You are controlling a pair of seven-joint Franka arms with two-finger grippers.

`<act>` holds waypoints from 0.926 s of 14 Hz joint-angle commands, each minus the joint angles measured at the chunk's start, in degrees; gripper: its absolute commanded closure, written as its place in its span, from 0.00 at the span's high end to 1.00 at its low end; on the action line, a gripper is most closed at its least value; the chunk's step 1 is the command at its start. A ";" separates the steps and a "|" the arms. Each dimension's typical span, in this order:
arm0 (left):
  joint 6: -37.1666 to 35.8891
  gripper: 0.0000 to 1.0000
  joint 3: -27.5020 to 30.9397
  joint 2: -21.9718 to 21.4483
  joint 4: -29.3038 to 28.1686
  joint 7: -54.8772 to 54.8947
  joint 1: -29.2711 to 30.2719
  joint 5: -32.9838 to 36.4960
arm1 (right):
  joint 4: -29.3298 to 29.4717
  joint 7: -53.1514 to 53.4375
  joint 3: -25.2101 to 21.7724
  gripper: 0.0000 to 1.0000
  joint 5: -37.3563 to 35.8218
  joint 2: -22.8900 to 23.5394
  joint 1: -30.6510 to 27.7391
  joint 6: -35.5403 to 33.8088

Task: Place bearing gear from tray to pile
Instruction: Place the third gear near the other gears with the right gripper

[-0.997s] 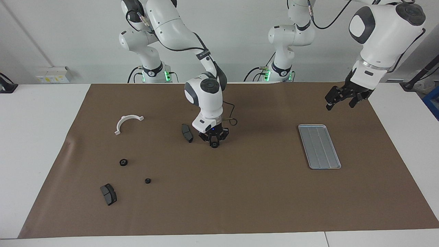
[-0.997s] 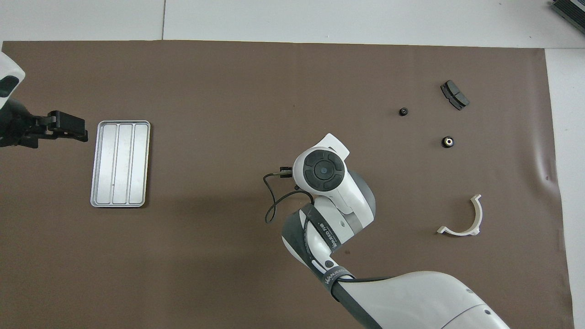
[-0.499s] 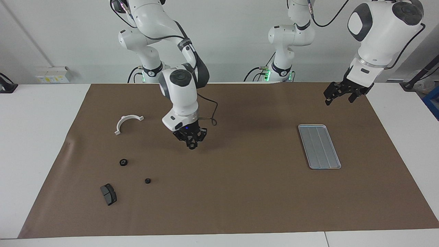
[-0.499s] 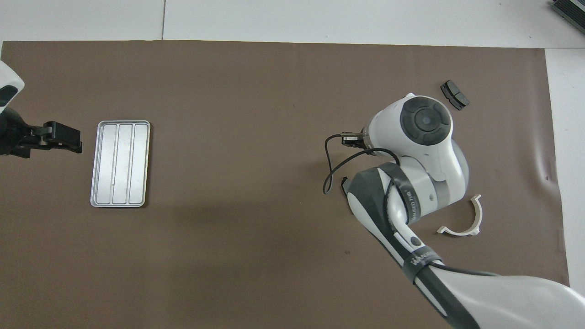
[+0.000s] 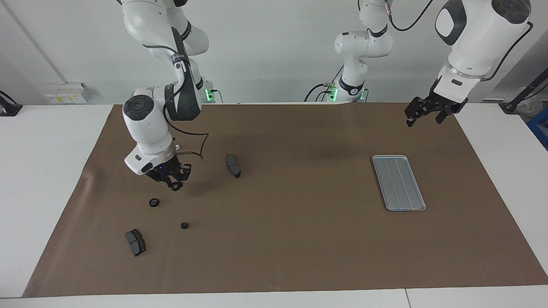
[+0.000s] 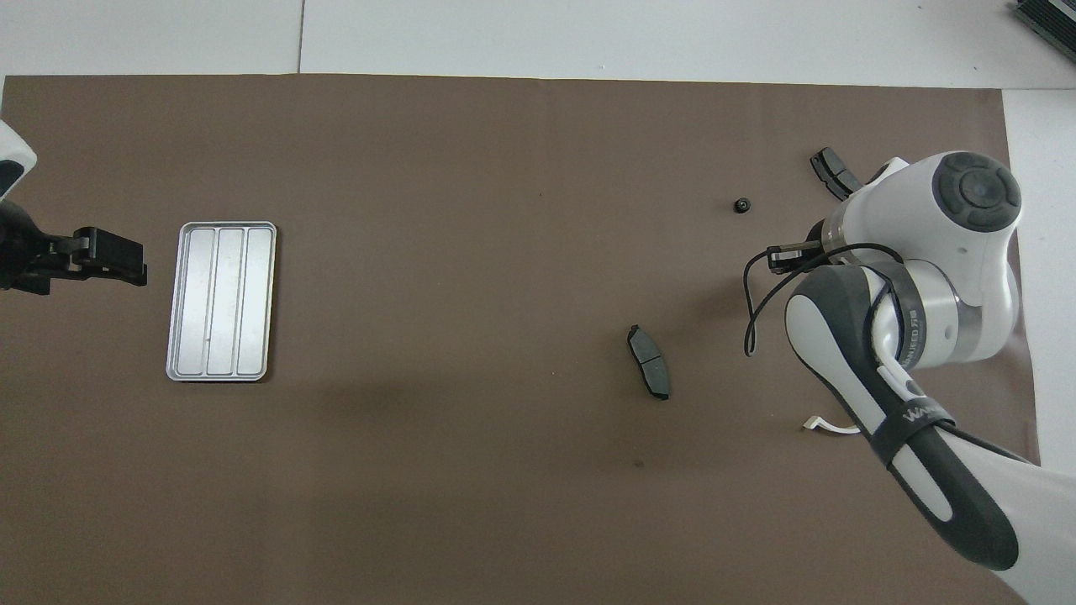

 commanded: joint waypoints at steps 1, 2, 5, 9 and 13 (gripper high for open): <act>-0.21 1.00 -0.32 -0.85 -0.50 0.11 0.68 1.03 | -4.71 -3.17 0.82 0.00 2.19 -1.52 -0.96 2.95; -0.21 1.00 -0.32 -0.85 -0.59 0.11 0.59 1.03 | -5.50 -3.08 0.82 0.00 2.38 -1.09 -0.70 3.82; -0.21 1.00 -0.32 -0.85 -0.59 0.11 -0.11 1.03 | -8.49 -2.91 0.91 0.04 2.47 -1.00 -0.34 7.43; -0.29 1.00 -0.23 -0.85 -0.59 0.11 0.50 1.03 | -10.52 -0.80 0.91 0.53 2.56 -0.56 0.01 10.24; -0.29 1.00 -0.23 -0.85 -0.59 0.11 0.50 1.03 | -9.56 1.05 0.91 1.00 2.64 -0.64 0.01 10.16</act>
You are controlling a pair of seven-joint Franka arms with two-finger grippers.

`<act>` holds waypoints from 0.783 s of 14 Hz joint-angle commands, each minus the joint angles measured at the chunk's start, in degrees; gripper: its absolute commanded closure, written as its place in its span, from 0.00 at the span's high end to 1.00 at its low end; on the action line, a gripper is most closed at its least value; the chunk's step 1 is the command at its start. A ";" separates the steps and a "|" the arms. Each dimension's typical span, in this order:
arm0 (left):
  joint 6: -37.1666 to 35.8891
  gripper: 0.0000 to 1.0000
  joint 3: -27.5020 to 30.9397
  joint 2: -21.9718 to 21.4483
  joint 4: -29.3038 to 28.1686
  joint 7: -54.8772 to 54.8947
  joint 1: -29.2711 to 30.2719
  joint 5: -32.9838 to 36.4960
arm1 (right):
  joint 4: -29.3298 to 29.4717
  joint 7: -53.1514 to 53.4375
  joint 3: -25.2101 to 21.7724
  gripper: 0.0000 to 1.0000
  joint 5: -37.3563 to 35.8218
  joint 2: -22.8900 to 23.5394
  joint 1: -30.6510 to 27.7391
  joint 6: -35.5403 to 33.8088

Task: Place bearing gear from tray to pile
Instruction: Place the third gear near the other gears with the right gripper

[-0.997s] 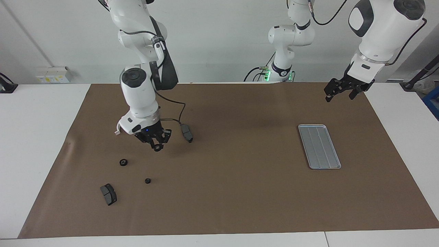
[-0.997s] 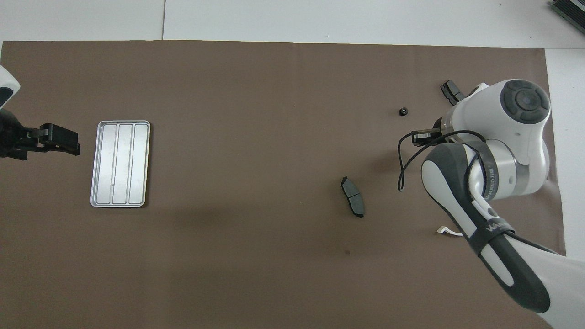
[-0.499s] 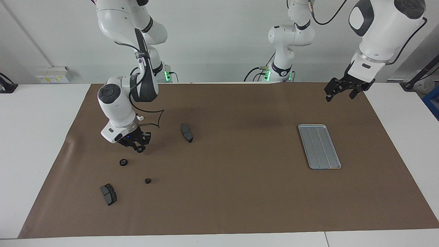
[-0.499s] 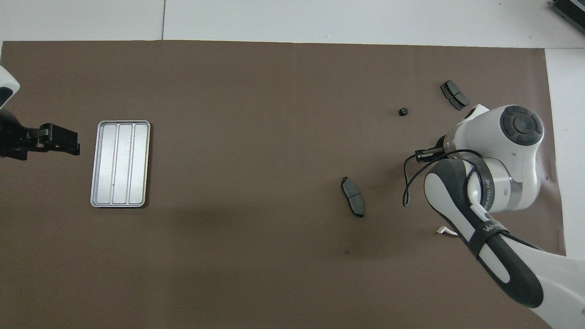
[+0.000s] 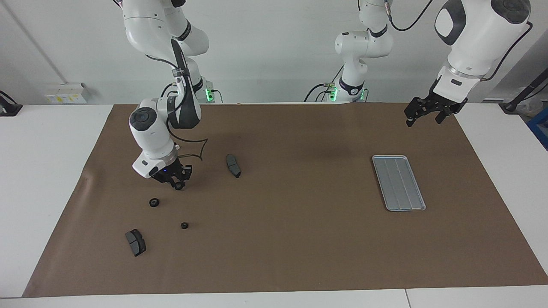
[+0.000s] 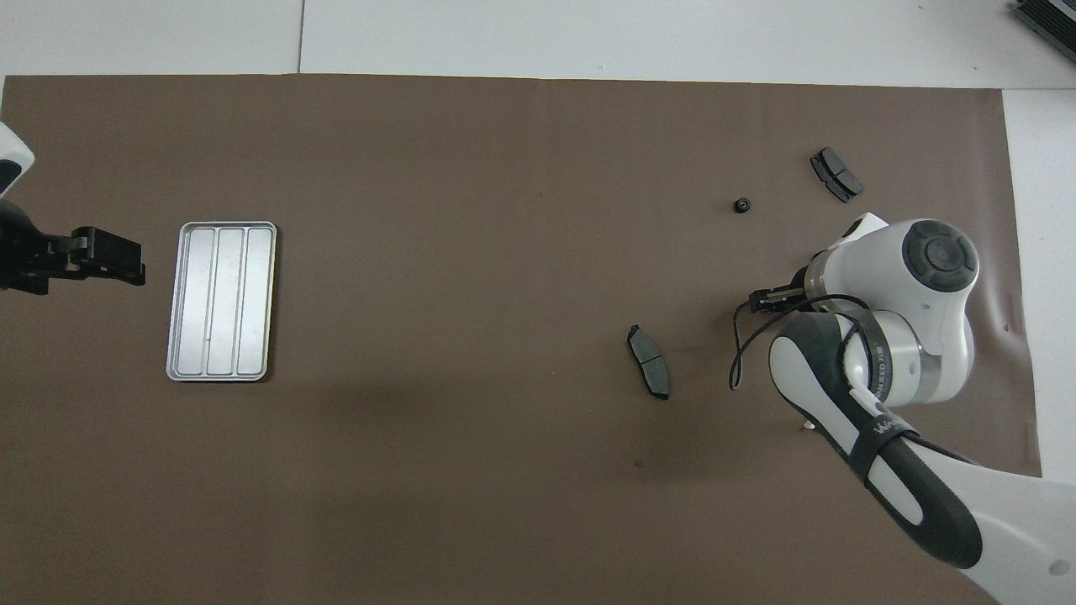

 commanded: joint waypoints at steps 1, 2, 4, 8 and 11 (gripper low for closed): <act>-0.21 1.00 -0.45 -0.84 -0.59 0.11 0.48 1.01 | 1.06 2.15 0.16 1.00 0.69 -0.88 -0.08 1.00; -0.21 1.00 -0.45 -0.84 -0.59 0.11 0.48 1.01 | 2.20 3.81 0.16 1.00 0.69 -1.32 -0.08 0.74; -0.21 1.00 -0.36 -0.84 -0.59 0.11 0.48 1.01 | 4.57 6.20 -0.01 1.00 0.60 -2.20 -0.51 0.13; -0.21 1.00 -0.36 -0.84 -0.59 0.11 0.48 1.01 | 9.23 6.47 -0.19 1.00 0.08 -4.74 -2.18 -5.47; -0.21 1.00 -0.36 -0.84 -0.59 0.11 0.56 1.01 | 13.10 7.51 -0.19 1.00 -0.01 -8.86 -3.41 -15.57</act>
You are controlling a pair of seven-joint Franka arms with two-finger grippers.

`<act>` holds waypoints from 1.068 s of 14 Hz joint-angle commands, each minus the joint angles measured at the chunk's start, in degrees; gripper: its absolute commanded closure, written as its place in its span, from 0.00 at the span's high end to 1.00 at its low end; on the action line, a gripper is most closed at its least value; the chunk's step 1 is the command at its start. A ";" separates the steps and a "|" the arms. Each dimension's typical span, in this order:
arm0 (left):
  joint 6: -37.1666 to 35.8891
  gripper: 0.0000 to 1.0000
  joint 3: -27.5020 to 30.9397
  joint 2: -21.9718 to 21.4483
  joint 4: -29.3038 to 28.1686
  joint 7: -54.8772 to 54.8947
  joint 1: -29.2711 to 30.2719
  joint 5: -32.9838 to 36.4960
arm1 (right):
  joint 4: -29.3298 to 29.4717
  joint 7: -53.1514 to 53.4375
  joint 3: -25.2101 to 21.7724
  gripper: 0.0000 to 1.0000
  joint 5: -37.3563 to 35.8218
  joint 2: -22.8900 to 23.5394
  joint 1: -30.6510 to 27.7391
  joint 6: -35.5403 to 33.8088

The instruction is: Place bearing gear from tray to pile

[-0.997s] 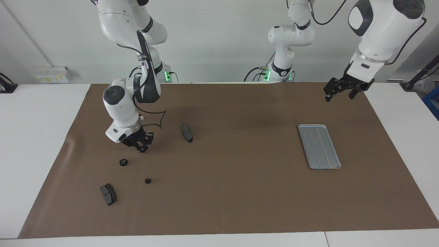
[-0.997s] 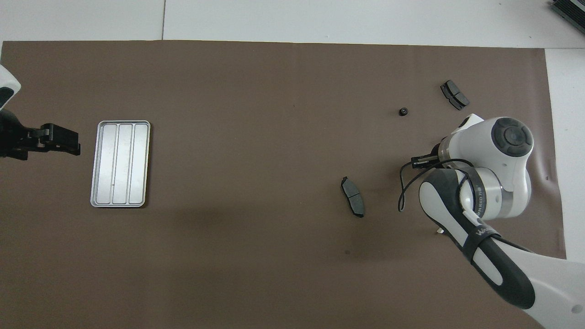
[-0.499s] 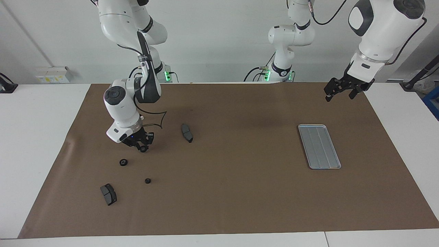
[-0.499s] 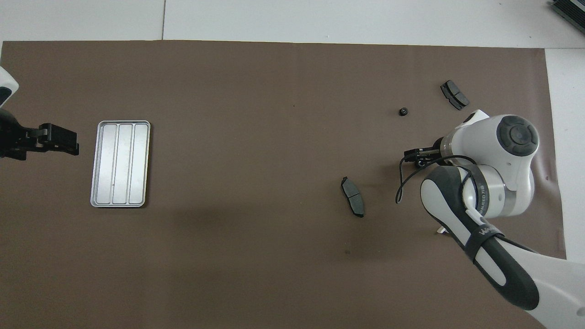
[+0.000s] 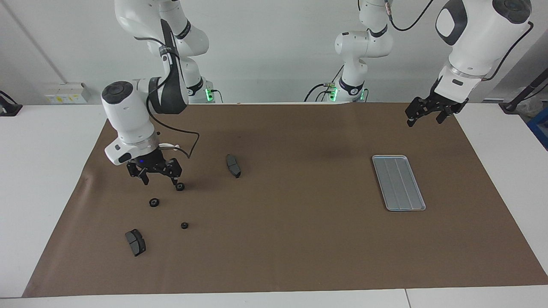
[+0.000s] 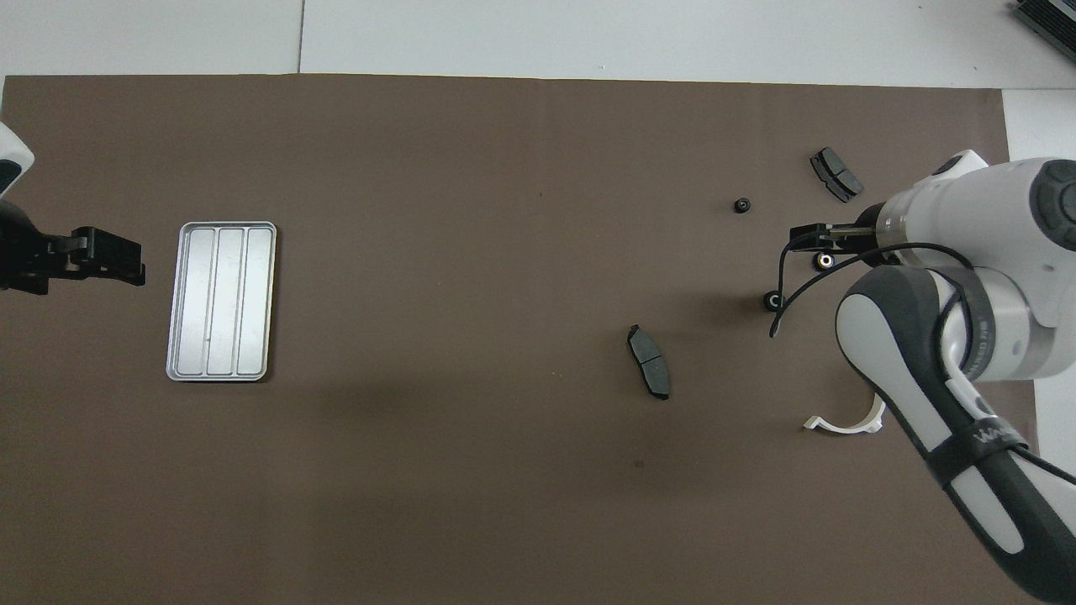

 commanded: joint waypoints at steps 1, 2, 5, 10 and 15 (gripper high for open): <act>-0.21 1.00 -0.36 -0.84 -0.59 0.11 0.48 1.01 | 2.61 3.60 0.31 1.00 -0.02 -5.08 -1.40 -8.78; -0.21 1.00 -0.36 -0.84 -0.59 0.11 0.48 1.01 | 3.40 5.71 0.39 1.00 -0.10 -6.58 -1.93 -11.77; -0.21 1.00 -0.36 -0.84 -0.59 0.11 0.48 1.01 | 7.87 5.82 0.48 1.00 -0.54 -8.70 -3.51 -20.91; -0.30 1.00 -0.36 -0.84 -0.59 0.11 0.48 1.01 | 17.45 0.99 0.66 1.00 -1.60 -9.58 -4.92 -34.80; -0.30 1.00 -0.36 -0.84 -0.59 0.11 0.48 1.01 | 14.48 0.97 1.27 1.00 -2.30 -14.32 -5.19 -37.46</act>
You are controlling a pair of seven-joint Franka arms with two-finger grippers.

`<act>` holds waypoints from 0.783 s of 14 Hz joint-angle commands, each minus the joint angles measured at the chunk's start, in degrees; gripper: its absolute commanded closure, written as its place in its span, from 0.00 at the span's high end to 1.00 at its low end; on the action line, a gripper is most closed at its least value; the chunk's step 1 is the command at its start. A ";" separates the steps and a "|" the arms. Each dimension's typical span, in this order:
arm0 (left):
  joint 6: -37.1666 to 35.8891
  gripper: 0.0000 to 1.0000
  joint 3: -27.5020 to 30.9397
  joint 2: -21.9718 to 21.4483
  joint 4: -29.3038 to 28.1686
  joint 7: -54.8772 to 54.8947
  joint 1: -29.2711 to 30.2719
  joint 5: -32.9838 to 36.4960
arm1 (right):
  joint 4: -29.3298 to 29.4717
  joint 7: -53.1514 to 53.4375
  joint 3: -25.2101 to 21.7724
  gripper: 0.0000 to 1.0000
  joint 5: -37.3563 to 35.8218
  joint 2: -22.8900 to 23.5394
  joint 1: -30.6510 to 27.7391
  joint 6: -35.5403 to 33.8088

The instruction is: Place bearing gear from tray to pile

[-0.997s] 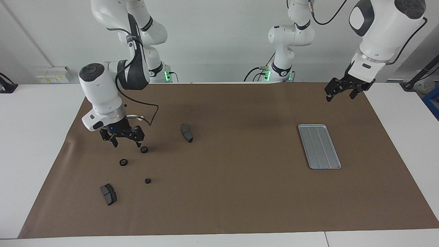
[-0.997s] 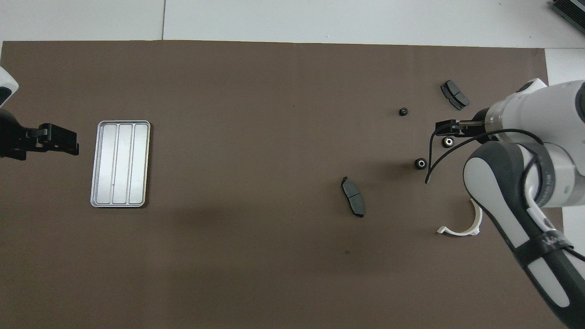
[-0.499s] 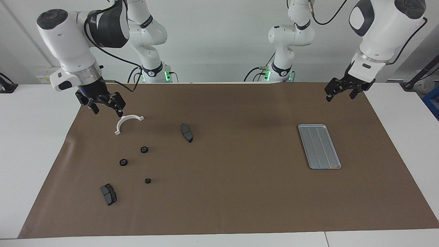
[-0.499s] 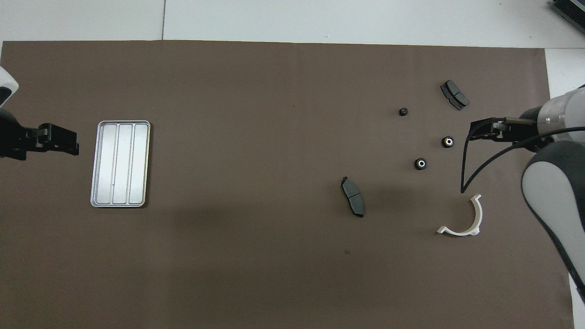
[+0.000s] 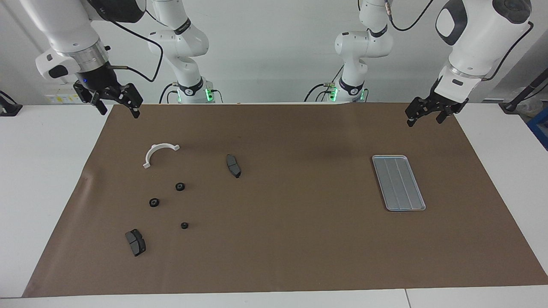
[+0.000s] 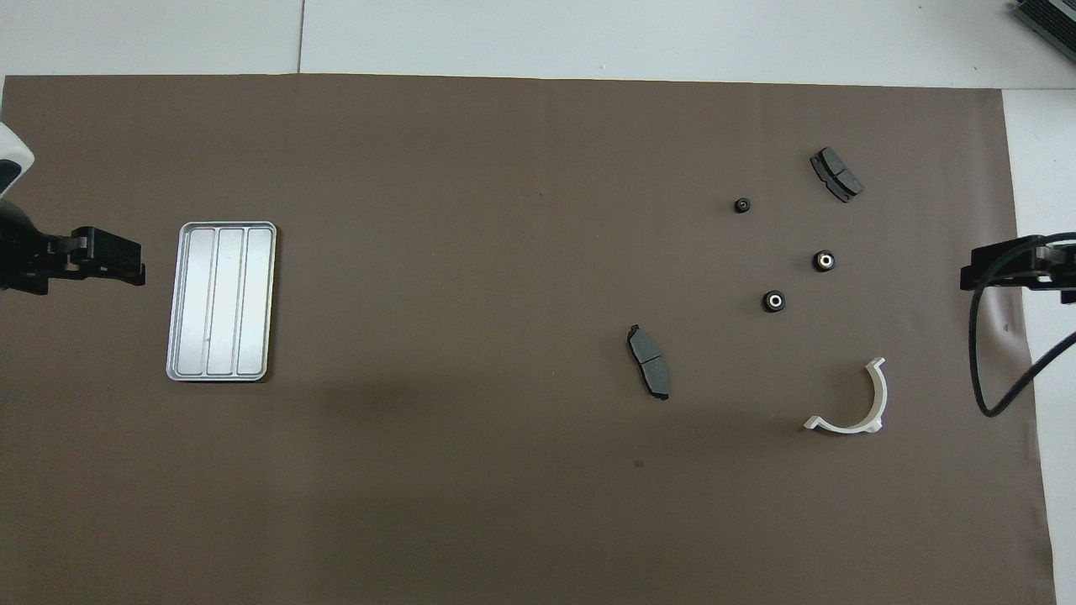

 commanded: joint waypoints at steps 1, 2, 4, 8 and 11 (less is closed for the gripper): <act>-0.21 1.00 -0.36 -0.84 -0.59 0.11 0.48 1.01 | -2.06 0.04 1.08 1.00 -0.49 -1.93 -0.65 -0.76; -0.30 1.00 -0.36 -0.84 -0.59 0.11 0.48 1.01 | -1.88 0.13 1.16 1.00 -0.14 -1.93 -0.47 -0.85; -0.30 1.00 -0.36 -0.84 -0.59 0.11 0.48 1.01 | -0.48 0.22 1.60 1.00 -0.14 -1.49 -0.30 -2.77; -0.30 1.00 -0.36 -0.93 -0.59 0.11 0.48 1.01 | -1.44 -0.30 1.34 1.00 0.12 -1.84 -1.00 -2.52; -0.30 1.00 -0.36 -0.93 -0.59 0.11 0.48 1.01 | -1.44 -0.30 1.34 1.00 0.12 -1.93 -0.82 -2.78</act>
